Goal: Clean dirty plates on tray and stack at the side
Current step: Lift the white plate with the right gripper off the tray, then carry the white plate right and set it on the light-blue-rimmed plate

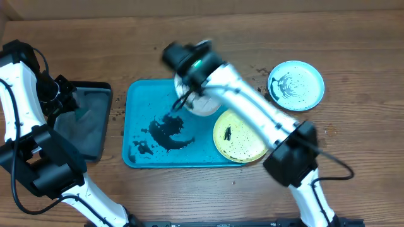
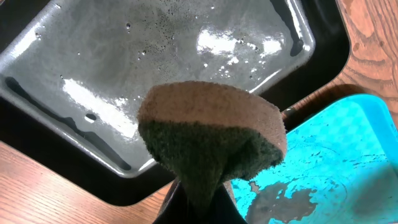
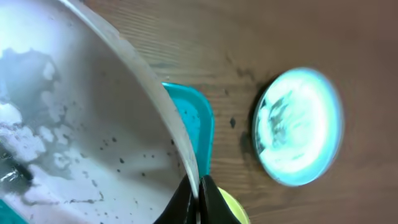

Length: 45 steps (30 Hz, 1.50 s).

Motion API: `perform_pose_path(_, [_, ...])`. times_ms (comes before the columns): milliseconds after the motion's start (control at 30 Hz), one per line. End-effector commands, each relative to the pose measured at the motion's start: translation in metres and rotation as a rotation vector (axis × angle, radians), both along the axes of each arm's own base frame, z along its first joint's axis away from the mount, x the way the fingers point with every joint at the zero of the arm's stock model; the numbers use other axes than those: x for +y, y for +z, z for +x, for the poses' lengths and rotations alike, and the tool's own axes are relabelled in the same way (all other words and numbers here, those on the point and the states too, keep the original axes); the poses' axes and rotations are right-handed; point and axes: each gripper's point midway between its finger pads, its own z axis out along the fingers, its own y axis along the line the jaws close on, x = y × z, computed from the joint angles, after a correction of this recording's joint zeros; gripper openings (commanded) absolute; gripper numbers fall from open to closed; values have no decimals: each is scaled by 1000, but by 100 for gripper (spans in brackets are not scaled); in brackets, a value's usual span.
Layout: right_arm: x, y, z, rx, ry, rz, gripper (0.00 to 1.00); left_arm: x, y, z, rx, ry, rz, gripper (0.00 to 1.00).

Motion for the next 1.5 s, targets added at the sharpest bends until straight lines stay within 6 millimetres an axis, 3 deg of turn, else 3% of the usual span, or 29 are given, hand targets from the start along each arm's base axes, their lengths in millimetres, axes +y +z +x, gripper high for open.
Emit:
perform_pose_path(0, [-21, 34, 2, 110, -107, 406, 4, -3, 11, 0, -29, -21, 3, 4])
perform_pose_path(100, [-70, 33, 16, 200, -199, 560, 4, -3, 11, 0, -29, -21, 3, 4])
perform_pose_path(200, [-148, 25, 28, 207, -384, 575, 4, -3, 11, 0, -29, -21, 3, 4])
perform_pose_path(333, [-245, 10, 22, 229, -531, 556, 4, -3, 11, 0, -30, -21, 4, 4])
perform_pose_path(433, [-292, -5, 7, 269, -601, 551, 4, -2, 11, 1, -35, -21, 7, 4])
perform_pose_path(533, [-322, -24, -6, 306, -661, 601, 4, -2, 11, 3, -42, -22, 10, 4])
perform_pose_path(767, [-328, -68, -11, 343, -653, 717, 4, -1, 11, 4, -46, -23, 12, 4])
perform_pose_path(867, [-315, -81, -13, 373, -592, 728, 5, -1, 11, 4, -46, -22, 13, 4])
perform_pose_path(967, [-304, -86, -13, 388, -569, 721, 32, -1, 11, 5, -48, -22, 14, 4])
perform_pose_path(1000, [-300, -86, -12, 392, -561, 720, 46, -1, 11, 5, -47, -22, 13, 4])
perform_pose_path(1033, [-294, -85, -12, 401, -550, 724, 73, -1, 11, 5, -48, -22, 13, 5])
perform_pose_path(1067, [-287, -84, -13, 413, -539, 734, 89, -1, 11, 5, -48, -22, 13, 4])
perform_pose_path(1200, [-248, -74, -22, 496, -490, 804, 90, -1, 11, 5, -48, -27, 14, 4])
perform_pose_path(1467, [-192, -63, -59, 664, -309, 662, 88, -1, 11, 4, -46, -27, 13, 4])
